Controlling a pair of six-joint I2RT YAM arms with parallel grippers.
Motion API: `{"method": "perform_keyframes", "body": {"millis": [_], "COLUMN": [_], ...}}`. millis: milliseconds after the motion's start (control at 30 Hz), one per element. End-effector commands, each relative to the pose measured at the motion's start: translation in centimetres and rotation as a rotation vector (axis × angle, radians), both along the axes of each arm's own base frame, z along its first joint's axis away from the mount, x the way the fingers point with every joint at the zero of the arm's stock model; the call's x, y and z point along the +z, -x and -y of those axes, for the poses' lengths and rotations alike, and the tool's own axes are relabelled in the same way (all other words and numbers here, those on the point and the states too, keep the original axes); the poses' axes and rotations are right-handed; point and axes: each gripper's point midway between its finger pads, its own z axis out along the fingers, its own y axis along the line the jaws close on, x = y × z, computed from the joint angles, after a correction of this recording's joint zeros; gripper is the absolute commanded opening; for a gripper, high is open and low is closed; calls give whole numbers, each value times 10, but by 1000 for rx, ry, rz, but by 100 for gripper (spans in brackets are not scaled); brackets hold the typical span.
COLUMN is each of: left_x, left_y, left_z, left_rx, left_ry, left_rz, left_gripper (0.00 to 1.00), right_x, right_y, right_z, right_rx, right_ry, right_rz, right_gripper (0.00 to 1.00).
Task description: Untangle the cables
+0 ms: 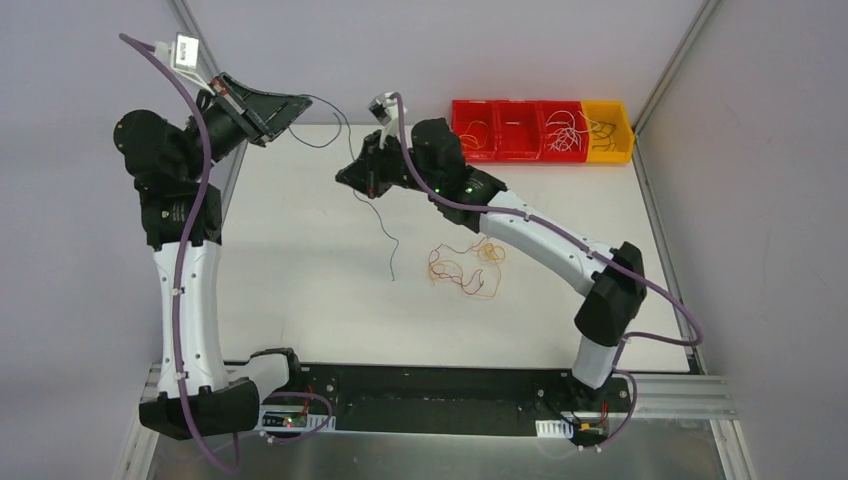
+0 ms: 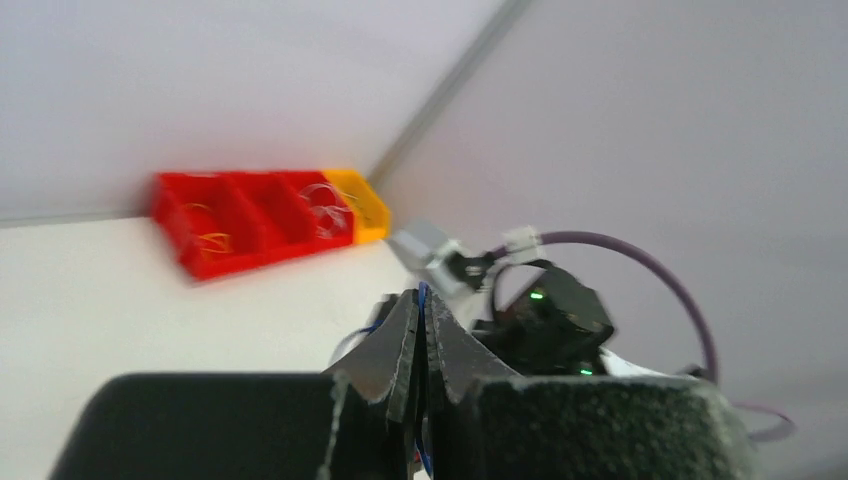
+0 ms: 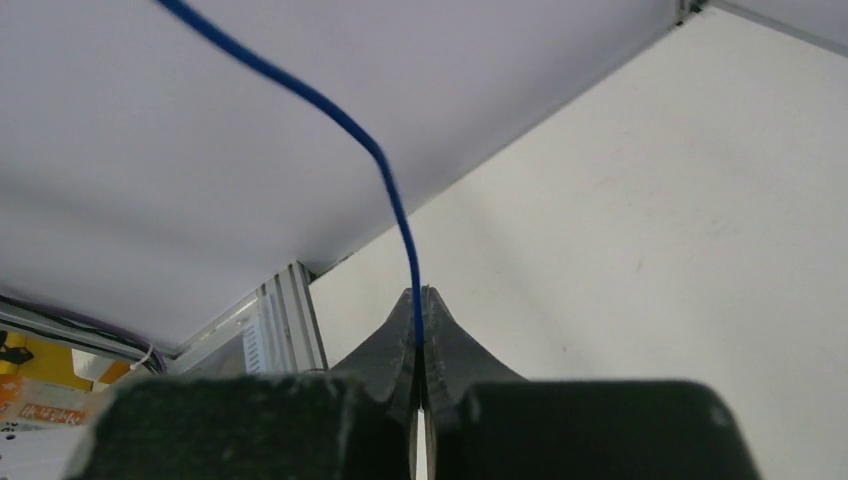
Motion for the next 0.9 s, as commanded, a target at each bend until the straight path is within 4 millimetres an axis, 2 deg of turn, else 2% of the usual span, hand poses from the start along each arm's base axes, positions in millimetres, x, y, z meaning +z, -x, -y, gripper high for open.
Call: {"method": "perform_keyframes", "body": {"millis": [0, 67, 167, 200, 300, 467, 567, 667, 733, 800, 833, 867], "left_x": [-22, -54, -102, -114, -146, -195, -203, -188, -177, -177, -178, -180], "left_y": [-3, -13, -17, -14, 1, 16, 24, 35, 40, 39, 37, 36], "left_z": [-51, -70, -71, -62, -17, 42, 80, 115, 130, 134, 133, 130], "left_rx": [320, 386, 324, 252, -36, -188, -301, -389, -443, -462, -456, -444], "left_ry": [-185, -247, -310, -318, -295, -344, -375, -408, -383, -368, -367, -369], "left_rz": [-7, -81, -151, -161, -220, -305, -320, -240, -228, -253, -261, -262], "left_gripper": [0, 0, 0, 0, 0, 0, 0, 0, 0, 0, 11, 30], "right_x": [50, 60, 85, 93, 118, 168, 185, 182, 179, 179, 182, 182], "right_y": [6, 15, 20, 19, 12, 12, 16, 10, 0, -14, -21, -29], "right_z": [59, 78, 103, 109, 119, 118, 116, 117, 126, 143, 158, 171], "right_rx": [-53, -46, -54, -58, -68, -25, -2, -21, -57, -111, -148, -184], "right_ry": [-69, -74, -108, -125, -185, -333, -404, -413, -414, -421, -430, -432], "right_rz": [62, 86, 118, 113, 84, -6, -77, -102, -108, -117, -114, -109], "right_gripper": [0, 0, 0, 0, 0, 0, 0, 0, 0, 0, 0, 0]}}
